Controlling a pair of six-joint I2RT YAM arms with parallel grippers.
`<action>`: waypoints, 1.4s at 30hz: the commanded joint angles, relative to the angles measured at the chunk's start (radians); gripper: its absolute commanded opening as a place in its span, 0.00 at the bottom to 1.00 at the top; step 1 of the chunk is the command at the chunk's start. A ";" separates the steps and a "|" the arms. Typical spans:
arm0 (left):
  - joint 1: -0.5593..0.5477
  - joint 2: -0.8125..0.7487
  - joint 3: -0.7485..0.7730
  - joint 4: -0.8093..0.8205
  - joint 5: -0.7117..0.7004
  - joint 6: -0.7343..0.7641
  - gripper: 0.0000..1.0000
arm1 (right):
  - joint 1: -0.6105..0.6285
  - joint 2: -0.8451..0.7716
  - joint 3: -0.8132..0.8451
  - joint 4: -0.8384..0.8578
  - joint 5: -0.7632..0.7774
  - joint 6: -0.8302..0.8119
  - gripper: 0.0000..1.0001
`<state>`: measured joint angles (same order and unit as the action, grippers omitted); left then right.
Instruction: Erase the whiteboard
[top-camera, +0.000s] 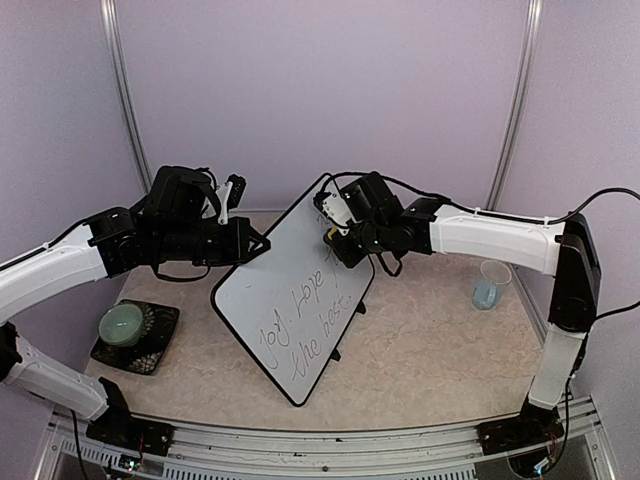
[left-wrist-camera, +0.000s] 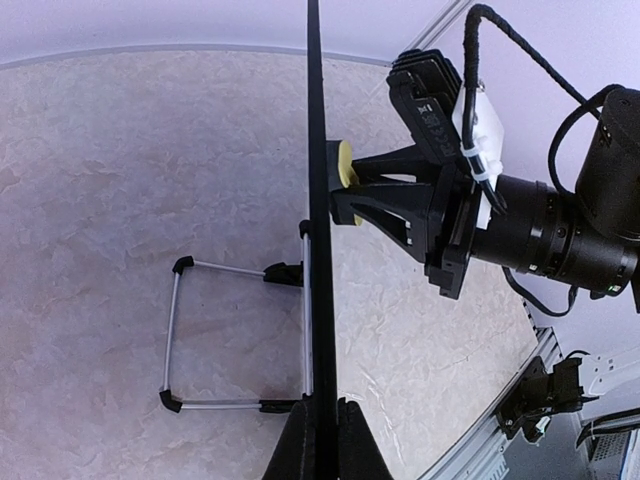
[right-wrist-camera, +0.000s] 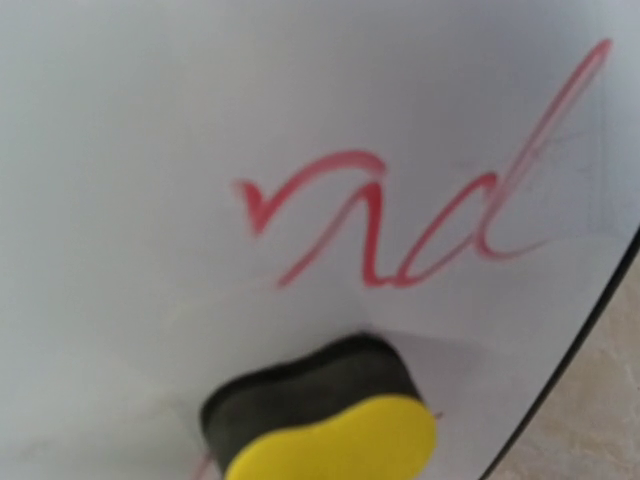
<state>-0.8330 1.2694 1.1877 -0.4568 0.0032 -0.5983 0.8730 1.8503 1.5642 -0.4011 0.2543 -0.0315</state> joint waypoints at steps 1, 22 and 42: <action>-0.028 -0.027 -0.014 0.061 0.089 0.021 0.00 | 0.004 0.008 0.057 -0.013 -0.040 -0.001 0.00; -0.029 -0.037 -0.022 0.062 0.082 0.023 0.00 | -0.005 0.028 0.065 -0.008 -0.019 -0.005 0.00; -0.032 -0.038 -0.027 0.069 0.084 0.014 0.00 | -0.012 0.045 0.203 -0.012 0.007 -0.017 0.00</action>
<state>-0.8413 1.2568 1.1694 -0.4339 0.0040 -0.6060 0.8612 1.8675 1.6718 -0.4362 0.2665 -0.0353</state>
